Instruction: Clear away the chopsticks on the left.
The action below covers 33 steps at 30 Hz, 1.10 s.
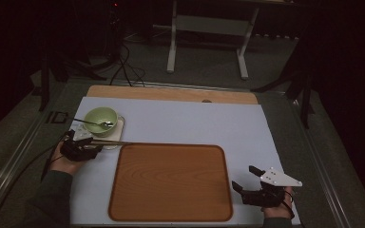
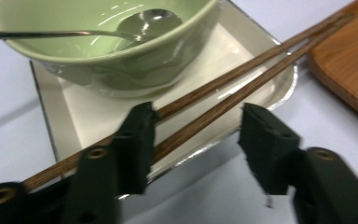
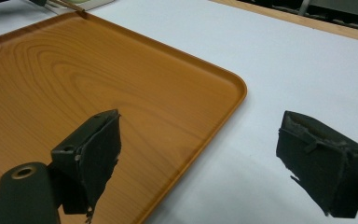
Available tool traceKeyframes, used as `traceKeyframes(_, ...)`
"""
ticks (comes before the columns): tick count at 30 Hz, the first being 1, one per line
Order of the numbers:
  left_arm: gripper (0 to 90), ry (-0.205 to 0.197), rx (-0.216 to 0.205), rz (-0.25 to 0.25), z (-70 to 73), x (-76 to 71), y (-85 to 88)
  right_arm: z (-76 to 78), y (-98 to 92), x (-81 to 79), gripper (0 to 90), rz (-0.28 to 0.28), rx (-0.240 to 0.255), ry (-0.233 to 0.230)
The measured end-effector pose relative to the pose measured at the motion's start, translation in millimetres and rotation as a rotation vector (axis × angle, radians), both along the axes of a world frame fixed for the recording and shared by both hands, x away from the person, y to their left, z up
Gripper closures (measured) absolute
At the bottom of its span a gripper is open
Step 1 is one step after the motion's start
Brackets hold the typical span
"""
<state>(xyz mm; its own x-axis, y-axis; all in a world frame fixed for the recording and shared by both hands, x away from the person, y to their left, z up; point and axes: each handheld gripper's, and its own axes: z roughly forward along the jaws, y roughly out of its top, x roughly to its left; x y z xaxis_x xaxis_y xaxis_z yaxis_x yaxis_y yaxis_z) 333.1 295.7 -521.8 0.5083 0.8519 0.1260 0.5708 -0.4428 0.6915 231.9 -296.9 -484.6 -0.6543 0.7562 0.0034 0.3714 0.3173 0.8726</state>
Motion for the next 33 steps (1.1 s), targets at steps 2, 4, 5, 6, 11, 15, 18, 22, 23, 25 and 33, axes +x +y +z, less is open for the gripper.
traceKeyframes(2,57.4,0.000,0.013,-0.014,0.2,-1.4,-2.0,0.2,-0.1,-0.2,13.4,-0.001,0.003,0.000)
traceKeyframes(4,62.0,0.001,0.018,-0.023,0.1,-2.1,-3.5,0.2,-0.5,-0.3,13.4,-0.002,0.003,0.001)
traceKeyframes(5,64.6,0.002,0.031,-0.037,0.5,-2.9,-4.8,0.1,-0.6,-0.2,13.4,-0.001,0.004,0.001)
traceKeyframes(6,67.3,0.005,0.032,-0.041,0.5,-3.4,-5.7,0.1,-0.7,-0.1,13.4,-0.001,0.004,0.002)
traceKeyframes(11,72.4,-0.005,0.057,-0.058,0.3,-5.1,-10.1,-0.1,-0.9,-0.1,13.4,0.000,0.004,0.002)
traceKeyframes(15,77.7,-0.013,0.059,-0.057,1.9,-5.6,-10.4,-0.1,-0.8,-0.2,13.5,0.001,0.004,0.004)
traceKeyframes(18,84.6,-0.020,0.066,-0.055,3.1,-6.3,-11.5,-0.1,-0.9,-0.2,13.5,0.002,0.004,0.004)
traceKeyframes(22,85.7,-0.015,0.102,-0.063,4.9,-5.6,-17.1,-0.1,-0.9,-0.2,13.6,0.004,0.005,0.006)
traceKeyframes(23,85.7,-0.011,0.102,-0.064,5.3,-5.1,-18.9,-0.1,-0.9,-0.2,13.6,0.004,0.005,0.006)
traceKeyframes(25,85.9,-0.005,0.099,-0.071,6.0,-4.8,-21.6,0.1,-1.2,-0.2,13.6,0.004,0.005,0.006)
traceKeyframes(33,85.9,-0.008,0.039,-0.086,14.5,-9.8,-31.3,0.5,-2.4,-0.9,13.7,0.002,0.009,0.006)
